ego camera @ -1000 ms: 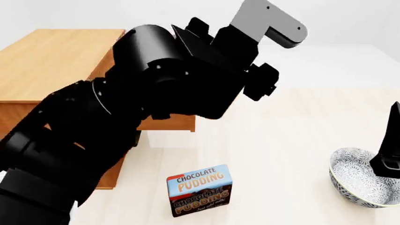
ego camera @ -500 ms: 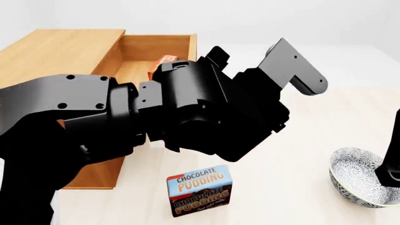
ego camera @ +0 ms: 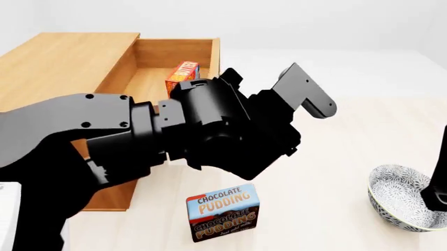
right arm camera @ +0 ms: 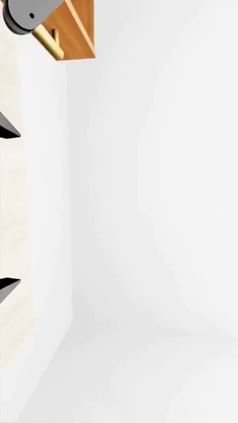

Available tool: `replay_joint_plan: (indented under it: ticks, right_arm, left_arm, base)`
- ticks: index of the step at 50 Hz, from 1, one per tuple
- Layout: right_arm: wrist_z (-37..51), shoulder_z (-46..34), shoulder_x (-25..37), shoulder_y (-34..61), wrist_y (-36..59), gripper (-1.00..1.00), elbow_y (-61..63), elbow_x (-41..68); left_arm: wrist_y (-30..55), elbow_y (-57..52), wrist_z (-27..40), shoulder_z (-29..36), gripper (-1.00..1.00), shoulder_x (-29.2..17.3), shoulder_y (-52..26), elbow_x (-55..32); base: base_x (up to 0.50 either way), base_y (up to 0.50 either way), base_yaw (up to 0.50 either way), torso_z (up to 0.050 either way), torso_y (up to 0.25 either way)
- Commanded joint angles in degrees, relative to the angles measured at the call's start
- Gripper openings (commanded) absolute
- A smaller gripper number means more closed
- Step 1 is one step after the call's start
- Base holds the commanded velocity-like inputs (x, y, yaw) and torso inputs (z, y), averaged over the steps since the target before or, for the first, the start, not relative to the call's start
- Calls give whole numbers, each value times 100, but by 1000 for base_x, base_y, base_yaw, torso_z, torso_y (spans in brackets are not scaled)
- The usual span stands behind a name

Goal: Put the butter at the back in the top drawer of the cabinet and close it.

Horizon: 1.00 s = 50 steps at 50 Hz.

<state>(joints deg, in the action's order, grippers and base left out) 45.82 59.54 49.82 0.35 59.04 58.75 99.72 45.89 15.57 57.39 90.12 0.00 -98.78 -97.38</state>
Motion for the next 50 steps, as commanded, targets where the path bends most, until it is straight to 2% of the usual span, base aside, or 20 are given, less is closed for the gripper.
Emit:
replay_joint_plan:
  ticks: [1, 9, 23, 50]
  right_arm:
    - [-52, 100, -60, -10, 65, 100, -2, 11]
    - [-33, 84, -71, 20, 84, 100, -10, 20]
    - [26, 23, -39, 86, 101, 100, -15, 69]
    - [58, -53, -55, 196, 159, 100, -16, 89]
  left_arm:
    - [196, 296, -261, 16, 100, 0, 216, 290]
    - [411, 563, -292, 8, 100, 0, 272, 457]
    - [1130, 1145, 82, 13, 100, 0, 310, 434]
    - [1637, 2060, -447, -61, 100, 0, 682, 1453]
  base:
    - [0, 0, 0, 0, 0]
    - [0, 0, 0, 0, 0]
    - [0, 0, 0, 0, 0]
    - [0, 0, 0, 0, 0]
